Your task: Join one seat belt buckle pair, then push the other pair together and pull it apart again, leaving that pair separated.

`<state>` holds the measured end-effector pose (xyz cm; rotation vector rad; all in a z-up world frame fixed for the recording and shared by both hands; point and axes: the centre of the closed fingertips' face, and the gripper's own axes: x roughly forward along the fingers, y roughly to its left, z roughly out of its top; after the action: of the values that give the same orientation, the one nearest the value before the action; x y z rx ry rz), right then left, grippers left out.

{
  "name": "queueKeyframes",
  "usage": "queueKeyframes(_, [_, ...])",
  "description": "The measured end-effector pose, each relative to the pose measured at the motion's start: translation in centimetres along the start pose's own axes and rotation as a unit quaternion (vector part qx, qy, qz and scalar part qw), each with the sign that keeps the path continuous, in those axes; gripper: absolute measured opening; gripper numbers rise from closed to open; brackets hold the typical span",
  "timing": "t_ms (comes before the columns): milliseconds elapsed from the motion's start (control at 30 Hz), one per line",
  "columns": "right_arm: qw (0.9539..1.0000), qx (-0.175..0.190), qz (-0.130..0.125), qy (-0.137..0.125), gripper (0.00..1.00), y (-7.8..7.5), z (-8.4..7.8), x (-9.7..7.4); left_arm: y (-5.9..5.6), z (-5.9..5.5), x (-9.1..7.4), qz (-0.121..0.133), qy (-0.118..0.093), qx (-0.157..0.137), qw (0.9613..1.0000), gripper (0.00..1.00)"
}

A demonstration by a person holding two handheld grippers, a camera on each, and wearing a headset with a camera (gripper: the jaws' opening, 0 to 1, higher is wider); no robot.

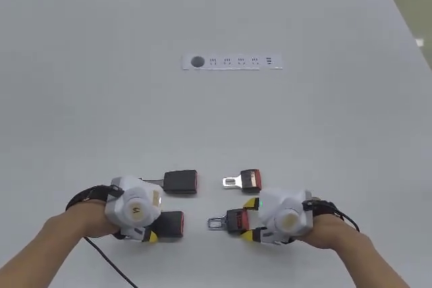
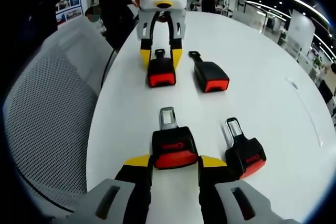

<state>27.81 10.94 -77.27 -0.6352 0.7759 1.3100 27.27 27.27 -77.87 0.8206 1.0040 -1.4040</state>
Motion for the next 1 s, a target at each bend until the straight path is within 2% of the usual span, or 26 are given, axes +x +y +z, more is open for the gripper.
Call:
queueKeyframes(300, [1.0,-0.004,0.001,-0.005,0.31,0.4,1.1,0.7,-0.1,0.2,-0.2,0.002,0.004,-0.007,1.0,0.32])
queueKeyframes(1000, [0.9998,-0.009,0.003,-0.015,0.31,1.0,3.4,2.5,-0.2,0.3,-0.3,0.001,0.009,-0.005,0.9999,0.32])
